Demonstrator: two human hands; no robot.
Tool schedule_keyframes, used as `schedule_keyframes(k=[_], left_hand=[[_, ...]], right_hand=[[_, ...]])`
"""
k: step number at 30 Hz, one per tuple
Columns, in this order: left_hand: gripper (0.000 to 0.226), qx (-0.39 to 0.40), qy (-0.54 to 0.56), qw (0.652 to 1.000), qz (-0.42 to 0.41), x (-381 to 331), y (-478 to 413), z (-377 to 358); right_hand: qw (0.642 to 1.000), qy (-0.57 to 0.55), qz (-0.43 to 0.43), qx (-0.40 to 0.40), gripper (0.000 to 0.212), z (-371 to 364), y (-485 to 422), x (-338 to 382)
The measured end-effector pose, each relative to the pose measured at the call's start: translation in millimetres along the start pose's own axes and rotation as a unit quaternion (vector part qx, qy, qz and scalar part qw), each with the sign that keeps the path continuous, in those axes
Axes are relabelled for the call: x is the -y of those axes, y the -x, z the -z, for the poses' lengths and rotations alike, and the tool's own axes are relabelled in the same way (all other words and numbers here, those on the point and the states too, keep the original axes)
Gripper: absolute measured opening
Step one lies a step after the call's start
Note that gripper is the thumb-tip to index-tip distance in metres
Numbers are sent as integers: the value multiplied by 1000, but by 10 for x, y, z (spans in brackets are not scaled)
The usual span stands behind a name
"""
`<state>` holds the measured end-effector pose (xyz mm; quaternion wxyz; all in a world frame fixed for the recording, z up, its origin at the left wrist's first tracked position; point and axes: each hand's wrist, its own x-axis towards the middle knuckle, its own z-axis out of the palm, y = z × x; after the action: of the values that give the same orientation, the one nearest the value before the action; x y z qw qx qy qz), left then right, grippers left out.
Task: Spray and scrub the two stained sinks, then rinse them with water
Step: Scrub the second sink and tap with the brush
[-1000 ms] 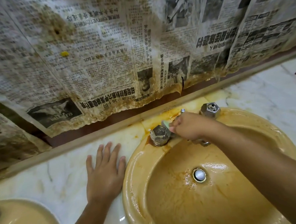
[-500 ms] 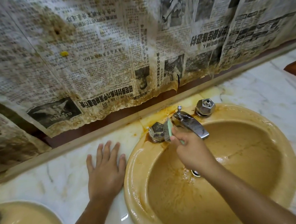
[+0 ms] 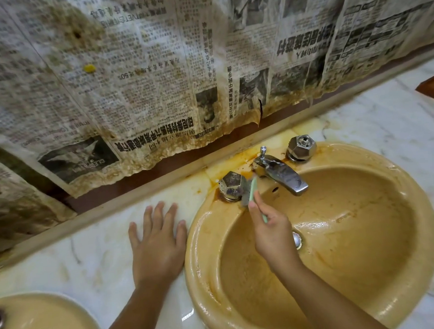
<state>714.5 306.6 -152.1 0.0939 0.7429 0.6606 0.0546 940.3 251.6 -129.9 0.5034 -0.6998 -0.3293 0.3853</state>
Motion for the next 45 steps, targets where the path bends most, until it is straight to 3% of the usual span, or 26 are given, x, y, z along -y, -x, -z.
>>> schedule_keyframes(k=[3,7,12,16,20,23,30,34,37,40,45], left_hand=[[60,0,3,1000,-1,-2,-6,-2],[60,0,3,1000,-1,-12,-2,8],[59,0,6,1000,0,-24,2,20],[60,1,6,1000,0,-12,-8,13],[61,-2,7,1000,-2,-6,-7,6],[61,-4,6,1000,-7,18,-12,-13],[61,-8,6,1000,-3,13,-17,-39],[60,-6,7,1000,-5,19,-14,-41],[60,-9,8,1000,-4,13,-7,-41],[61,-8,12,1000,-4,5,-10,-24],[60,-9,13,1000,-4,7,-8,-20]], right_hand=[[1000,-29,12,0,30,-14,40,2],[997,-43,68,-17,37,-103,14,133],[998,-20,46,-44,26,-78,64,-25],[995,-45,85,-17,41,-167,106,34],[996,5,70,-58,36,-148,72,-53],[988,30,142,-44,43,-191,83,-63],[900,272,340,-28,50,59,-168,-255],[819,394,415,26,49,306,-338,-211],[797,431,420,50,55,358,-357,-112],[805,423,408,76,55,354,-326,51],[852,438,244,149,47,219,-394,727]])
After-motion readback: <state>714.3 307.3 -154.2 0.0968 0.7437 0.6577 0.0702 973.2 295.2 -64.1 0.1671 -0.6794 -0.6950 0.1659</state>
